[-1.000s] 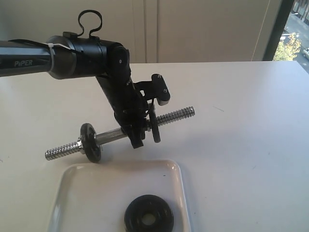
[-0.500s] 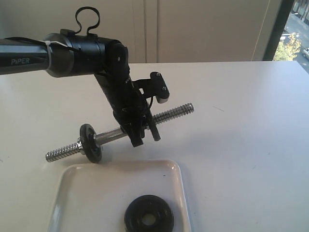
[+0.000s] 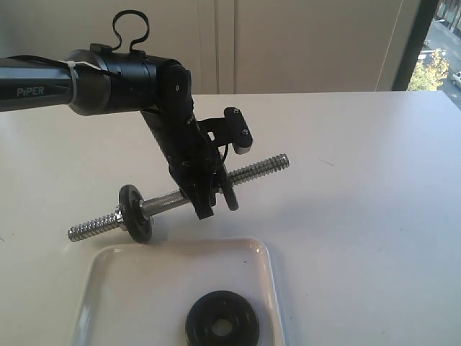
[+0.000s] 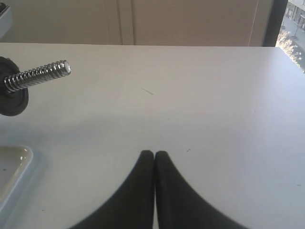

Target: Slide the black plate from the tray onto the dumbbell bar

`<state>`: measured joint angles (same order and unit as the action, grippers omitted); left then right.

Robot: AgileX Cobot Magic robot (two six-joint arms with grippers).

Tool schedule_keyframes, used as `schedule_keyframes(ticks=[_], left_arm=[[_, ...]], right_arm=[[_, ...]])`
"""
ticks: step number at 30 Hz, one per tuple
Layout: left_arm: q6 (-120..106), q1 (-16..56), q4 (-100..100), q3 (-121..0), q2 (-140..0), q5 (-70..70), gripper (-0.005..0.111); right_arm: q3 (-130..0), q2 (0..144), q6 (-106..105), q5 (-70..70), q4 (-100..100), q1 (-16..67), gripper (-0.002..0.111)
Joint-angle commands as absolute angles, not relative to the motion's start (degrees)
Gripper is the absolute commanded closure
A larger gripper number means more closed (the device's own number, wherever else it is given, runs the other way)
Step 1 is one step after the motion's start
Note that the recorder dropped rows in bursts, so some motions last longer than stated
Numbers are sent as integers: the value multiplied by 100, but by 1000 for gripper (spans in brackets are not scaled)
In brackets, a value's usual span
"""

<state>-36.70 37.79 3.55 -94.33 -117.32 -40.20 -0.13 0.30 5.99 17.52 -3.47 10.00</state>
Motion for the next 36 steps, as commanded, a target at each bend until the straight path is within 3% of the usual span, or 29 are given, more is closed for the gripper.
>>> schedule_keyframes(ticks=[1,13,16,21,36], left_arm=[[-3573,3786,632,-9539,-11328,-4035,107],[-3573,3786,632,-9539,-11328,-4026,107],[-3573,3786,632,-9539,-11328,-4039,107],[-3573,3786,632,-9539,-11328,-3989,107],[-3573,3786,672,-9539,-11328,-3922,107]], right_arm=[[0,0,1145,808,565,1027,108],[0,0,2256,-2127,1172,1027,108],[0,0,3072,-1633,950,1027,108],[-470,309,3017,990,593,1038,108],[-2326,5083,-5934,3443,7133,1973,108]])
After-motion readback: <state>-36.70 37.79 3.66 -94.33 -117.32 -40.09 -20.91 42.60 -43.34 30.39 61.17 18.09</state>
